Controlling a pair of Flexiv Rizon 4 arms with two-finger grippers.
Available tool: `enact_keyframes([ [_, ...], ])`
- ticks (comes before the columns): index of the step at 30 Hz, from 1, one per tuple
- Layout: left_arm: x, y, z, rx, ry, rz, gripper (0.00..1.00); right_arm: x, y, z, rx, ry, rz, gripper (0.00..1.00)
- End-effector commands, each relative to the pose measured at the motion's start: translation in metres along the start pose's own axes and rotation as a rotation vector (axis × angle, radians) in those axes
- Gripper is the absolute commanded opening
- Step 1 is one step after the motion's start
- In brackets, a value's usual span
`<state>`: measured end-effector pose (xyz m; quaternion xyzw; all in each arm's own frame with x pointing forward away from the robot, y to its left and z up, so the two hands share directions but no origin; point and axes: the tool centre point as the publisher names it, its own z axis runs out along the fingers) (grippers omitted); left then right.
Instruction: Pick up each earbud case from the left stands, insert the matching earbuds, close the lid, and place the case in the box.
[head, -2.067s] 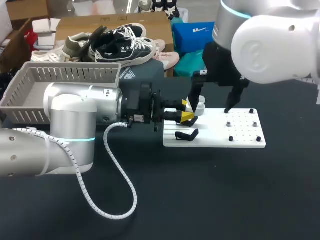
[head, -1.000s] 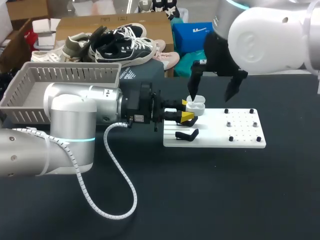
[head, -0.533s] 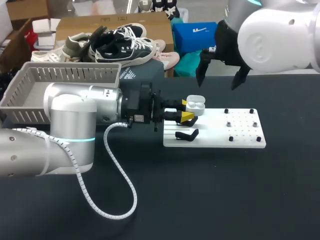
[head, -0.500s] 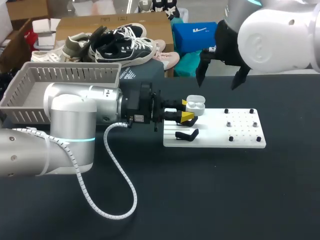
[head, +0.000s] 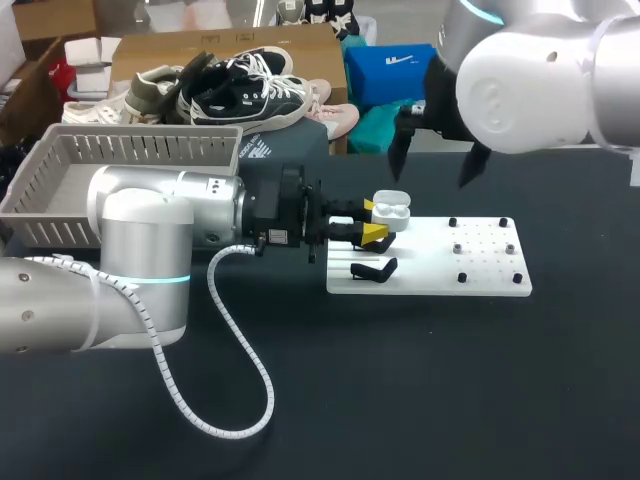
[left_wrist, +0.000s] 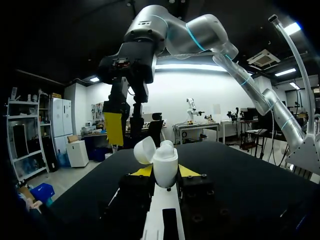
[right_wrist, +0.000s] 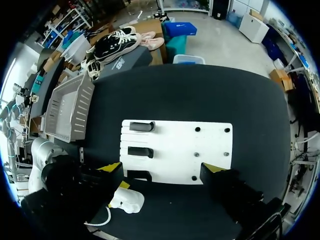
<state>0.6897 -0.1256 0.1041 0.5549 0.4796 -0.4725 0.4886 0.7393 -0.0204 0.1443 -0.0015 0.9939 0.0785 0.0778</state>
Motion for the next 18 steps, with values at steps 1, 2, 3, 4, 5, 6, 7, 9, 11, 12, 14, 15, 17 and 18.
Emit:
enact_keyframes([
  [1, 0.001, 0.001, 0.0, 0.001, -0.001, 0.001, 0.0, -0.003, 0.003, 0.008, 0.006, 0.019, -0.004, 1.0],
  [2, 0.001, 0.001, 0.0, 0.001, -0.001, 0.001, 0.0, -0.002, 0.003, 0.009, 0.006, 0.021, -0.004, 1.0],
  [3, 0.001, 0.001, 0.0, 0.001, -0.001, 0.001, 0.0, -0.001, 0.003, 0.01, 0.006, 0.022, -0.004, 1.0],
  [4, 0.001, 0.001, 0.0, 0.001, -0.001, 0.001, 0.0, 0.0, 0.003, 0.01, 0.005, 0.023, -0.005, 1.0],
  [5, 0.001, 0.001, 0.0, 0.001, -0.001, 0.001, 0.0, 0.001, 0.003, 0.01, 0.004, 0.023, -0.005, 1.0],
  [6, 0.001, 0.001, 0.0, 0.001, -0.001, 0.001, 0.0, 0.002, 0.002, 0.01, 0.004, 0.024, -0.006, 1.0],
  [7, 0.001, 0.001, 0.0, 0.001, -0.001, 0.001, 0.0, 0.003, 0.001, 0.011, 0.006, 0.025, -0.007, 1.0],
  [9, 0.001, 0.001, 0.0, 0.001, -0.001, 0.001, 0.0, 0.007, 0.001, 0.01, 0.006, 0.028, -0.008, 1.0],
  [11, 0.001, 0.001, 0.0, 0.001, -0.001, 0.001, 0.0, 0.01, 0.0, 0.01, 0.005, 0.032, -0.01, 1.0],
  [12, 0.001, 0.001, 0.0, 0.001, -0.001, 0.001, 0.0, 0.012, 0.0, 0.01, 0.005, 0.034, -0.011, 1.0],
  [14, 0.001, 0.001, 0.0, 0.001, -0.001, 0.001, 0.0, 0.015, -0.001, 0.01, 0.003, 0.036, -0.011, 1.0],
  [15, 0.001, 0.001, 0.0, 0.001, -0.001, 0.001, 0.0, 0.016, -0.001, 0.009, 0.001, 0.036, -0.01, 1.0],
  [17, 0.001, 0.001, 0.0, 0.001, -0.001, 0.001, 0.0, 0.018, -0.001, 0.008, -0.001, 0.035, -0.01, 1.0],
  [18, 0.001, 0.001, 0.0, 0.001, -0.001, 0.001, 0.0, 0.019, 0.0, 0.007, -0.002, 0.035, -0.011, 1.0],
])
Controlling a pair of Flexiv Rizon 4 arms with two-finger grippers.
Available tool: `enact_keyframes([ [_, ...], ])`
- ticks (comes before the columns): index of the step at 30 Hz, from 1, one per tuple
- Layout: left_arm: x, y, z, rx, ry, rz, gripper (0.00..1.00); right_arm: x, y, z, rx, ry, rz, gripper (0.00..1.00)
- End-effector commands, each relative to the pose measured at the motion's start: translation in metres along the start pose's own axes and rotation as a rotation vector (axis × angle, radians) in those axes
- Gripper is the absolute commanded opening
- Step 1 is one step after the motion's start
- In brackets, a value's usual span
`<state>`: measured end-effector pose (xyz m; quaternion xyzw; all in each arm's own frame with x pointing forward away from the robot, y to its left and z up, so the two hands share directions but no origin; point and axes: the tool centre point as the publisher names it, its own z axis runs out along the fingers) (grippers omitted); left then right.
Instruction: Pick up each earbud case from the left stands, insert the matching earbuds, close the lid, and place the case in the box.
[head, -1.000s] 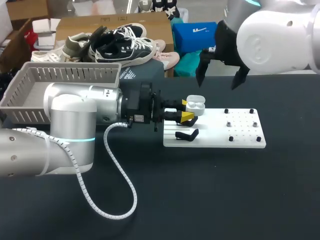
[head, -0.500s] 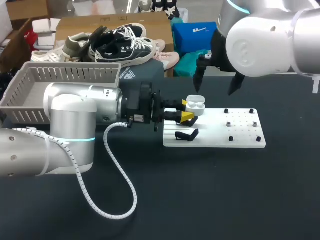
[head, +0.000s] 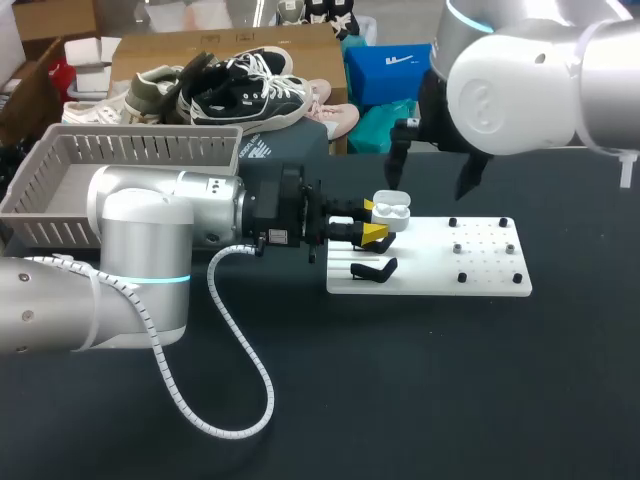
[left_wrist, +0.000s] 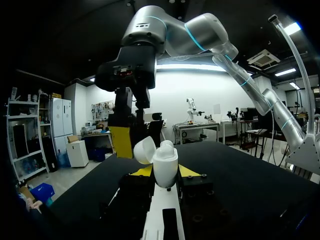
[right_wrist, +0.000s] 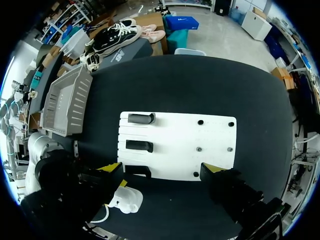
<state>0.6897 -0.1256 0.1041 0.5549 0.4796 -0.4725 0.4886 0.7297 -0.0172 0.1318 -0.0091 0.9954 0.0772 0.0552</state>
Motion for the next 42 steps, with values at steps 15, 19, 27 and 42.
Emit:
enact_keyframes([
  [15, 0.001, 0.001, 0.0, 0.001, -0.001, 0.001, 0.0, 0.023, 0.005, -0.012, -0.023, -0.004, -0.032, 1.0],
  [19, 0.001, 0.001, 0.0, 0.001, -0.001, 0.001, 0.0, 0.023, 0.003, -0.015, -0.025, -0.017, -0.028, 1.0],
  [27, -0.002, -0.001, -0.004, -0.005, -0.002, -0.004, 0.0, 0.022, -0.008, -0.029, -0.037, -0.156, -0.006, 1.0],
  [42, -0.037, -0.005, -0.087, -0.252, -0.04, -0.054, 0.0, 0.023, -0.012, -0.032, -0.048, -0.184, -0.009, 1.0],
])
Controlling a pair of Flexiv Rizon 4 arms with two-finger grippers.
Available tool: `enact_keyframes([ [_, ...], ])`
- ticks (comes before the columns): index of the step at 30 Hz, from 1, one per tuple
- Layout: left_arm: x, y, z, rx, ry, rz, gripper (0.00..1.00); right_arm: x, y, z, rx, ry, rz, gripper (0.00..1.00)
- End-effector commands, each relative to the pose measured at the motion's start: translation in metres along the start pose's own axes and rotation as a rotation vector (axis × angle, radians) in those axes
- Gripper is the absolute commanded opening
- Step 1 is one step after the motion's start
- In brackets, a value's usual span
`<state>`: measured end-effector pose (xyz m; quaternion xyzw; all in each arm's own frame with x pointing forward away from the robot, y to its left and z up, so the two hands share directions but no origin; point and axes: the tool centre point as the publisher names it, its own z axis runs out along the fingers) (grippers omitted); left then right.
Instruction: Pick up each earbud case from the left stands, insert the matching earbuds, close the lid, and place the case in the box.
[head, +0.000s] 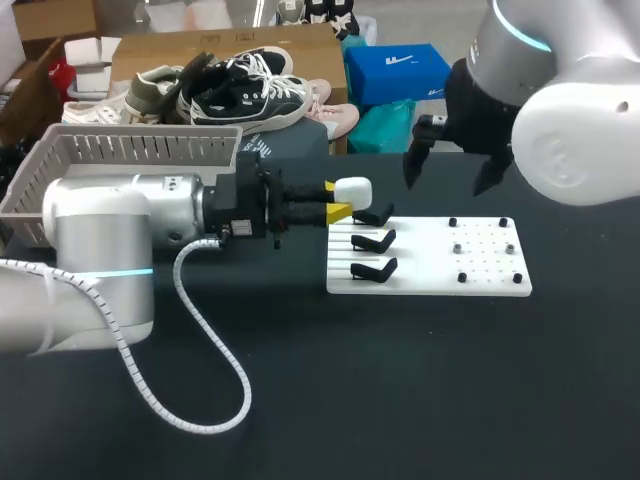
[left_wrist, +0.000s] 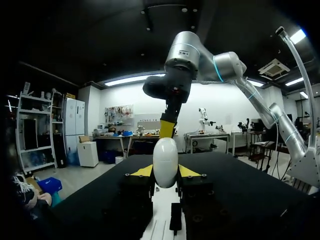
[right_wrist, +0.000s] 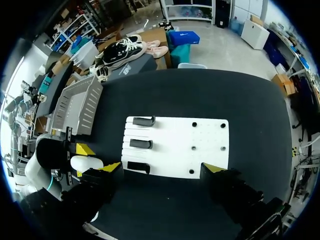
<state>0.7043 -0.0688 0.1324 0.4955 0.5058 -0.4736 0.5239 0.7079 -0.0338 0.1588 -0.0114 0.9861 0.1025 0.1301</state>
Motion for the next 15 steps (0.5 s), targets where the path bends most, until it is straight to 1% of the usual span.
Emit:
enact_keyframes([
  [1, -0.017, -0.014, -0.037, -0.156, 0.041, 0.008, 0.0, 0.004, 0.0, -0.001, 0.004, -0.034, 0.003, 1.0],
  [5, -0.019, -0.008, -0.07, -0.254, 0.121, -0.01, 0.0, 0.004, 0.0, -0.001, 0.004, -0.034, 0.003, 1.0],
  [11, -0.015, 0.006, -0.133, -0.494, 0.221, -0.085, 0.0, 0.004, 0.0, -0.001, 0.004, -0.034, 0.003, 1.0],
  [14, -0.011, 0.01, -0.153, -0.585, 0.254, -0.103, 0.0, 0.004, 0.0, -0.001, 0.004, -0.034, 0.003, 1.0],
  [15, -0.009, 0.012, -0.156, -0.602, 0.259, -0.11, 0.0, 0.004, 0.0, -0.001, 0.004, -0.034, 0.003, 1.0],
])
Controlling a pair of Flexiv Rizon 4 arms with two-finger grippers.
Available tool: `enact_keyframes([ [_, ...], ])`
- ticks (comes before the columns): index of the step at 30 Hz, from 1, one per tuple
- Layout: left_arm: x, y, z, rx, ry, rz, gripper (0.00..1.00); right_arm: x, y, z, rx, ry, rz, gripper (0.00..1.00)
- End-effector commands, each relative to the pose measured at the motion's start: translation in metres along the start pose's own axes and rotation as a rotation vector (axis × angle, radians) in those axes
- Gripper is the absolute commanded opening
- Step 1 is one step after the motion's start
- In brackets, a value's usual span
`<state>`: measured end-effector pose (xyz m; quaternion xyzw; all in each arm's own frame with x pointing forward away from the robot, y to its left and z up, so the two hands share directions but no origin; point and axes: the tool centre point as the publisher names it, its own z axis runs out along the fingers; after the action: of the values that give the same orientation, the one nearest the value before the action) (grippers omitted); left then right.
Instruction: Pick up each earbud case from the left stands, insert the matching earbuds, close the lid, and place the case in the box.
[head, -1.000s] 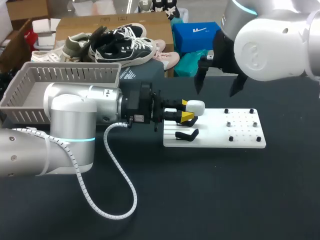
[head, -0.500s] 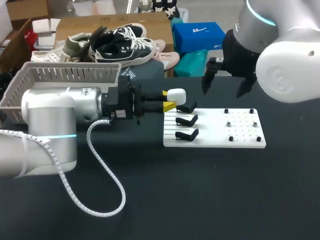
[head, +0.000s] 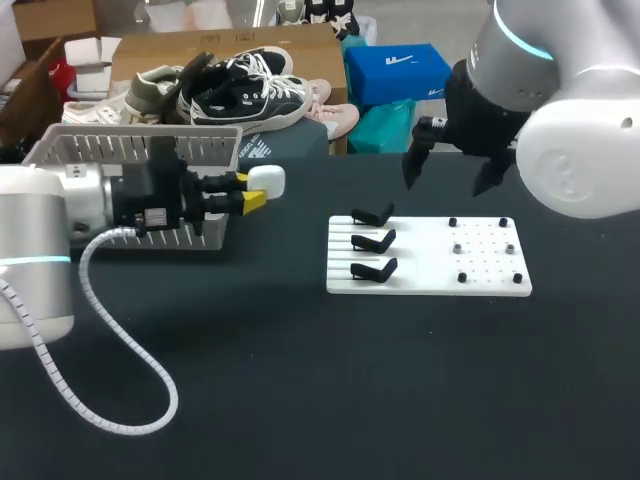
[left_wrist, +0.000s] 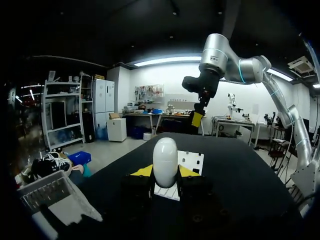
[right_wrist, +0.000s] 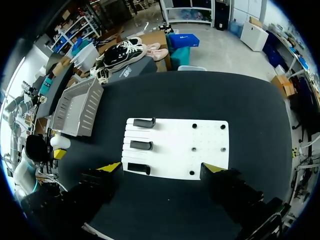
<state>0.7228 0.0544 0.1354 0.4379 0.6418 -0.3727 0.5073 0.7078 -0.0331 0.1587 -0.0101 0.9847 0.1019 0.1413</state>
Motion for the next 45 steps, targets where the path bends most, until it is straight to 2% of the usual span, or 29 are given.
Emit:
enact_keyframes([
  [1, 0.005, 0.004, -0.045, -0.349, 0.047, -0.049, 0.0, 0.004, -0.001, -0.001, 0.002, -0.011, 0.003, 1.0],
  [7, 0.026, 0.036, -0.065, -0.502, 0.134, -0.112, 0.0, 0.004, -0.001, -0.001, 0.002, -0.011, 0.003, 1.0],
  [11, 0.033, 0.056, -0.072, -0.576, 0.186, -0.135, 0.0, 0.004, -0.001, -0.001, 0.002, -0.011, 0.003, 1.0],
  [15, 0.035, 0.071, -0.074, -0.608, 0.213, -0.159, 0.0, 0.004, -0.001, -0.001, 0.002, -0.011, 0.003, 1.0],
  [20, 0.044, 0.096, -0.078, -0.633, 0.303, -0.189, 0.0, 0.004, -0.001, -0.001, 0.002, -0.011, 0.003, 1.0],
  [26, 0.055, 0.109, -0.086, -0.651, 0.391, -0.23, 0.0, 0.004, -0.001, -0.001, 0.002, -0.011, 0.003, 1.0],
  [27, 0.056, 0.11, -0.087, -0.645, 0.392, -0.235, 0.06, 0.004, -0.001, -0.001, 0.002, -0.011, 0.003, 1.0],
  [28, 0.056, 0.111, -0.087, -0.646, 0.412, -0.233, 0.34, 0.004, -0.001, -0.001, 0.002, -0.011, 0.003, 1.0],
  [29, 0.056, 0.111, -0.088, -0.648, 0.415, -0.234, 0.56, 0.004, -0.001, -0.001, 0.002, -0.011, 0.003, 1.0],
  [30, 0.056, 0.111, -0.089, -0.653, 0.414, -0.235, 0.87, 0.004, -0.001, -0.001, 0.002, -0.011, 0.003, 1.0],
  [31, 0.053, 0.111, -0.09, -0.657, 0.411, -0.231, 1.0, 0.004, -0.001, -0.001, 0.002, -0.011, 0.003, 1.0],
  [35, 0.041, 0.103, -0.091, -0.665, 0.408, -0.182, 1.0, 0.004, -0.001, -0.001, 0.002, -0.011, 0.003, 1.0],
  [39, 0.021, 0.089, -0.089, -0.649, 0.345, -0.121, 1.0, 0.004, -0.001, -0.001, 0.002, -0.011, 0.003, 1.0],
  [42, 0.002, 0.07, -0.082, -0.606, 0.298, -0.064, 1.0, 0.004, -0.001, -0.001, 0.002, -0.011, 0.003, 1.0],
  [45, -0.005, 0.055, -0.072, -0.543, 0.298, -0.02, 1.0, 0.004, -0.001, -0.001, 0.002, -0.011, 0.003, 1.0],
])
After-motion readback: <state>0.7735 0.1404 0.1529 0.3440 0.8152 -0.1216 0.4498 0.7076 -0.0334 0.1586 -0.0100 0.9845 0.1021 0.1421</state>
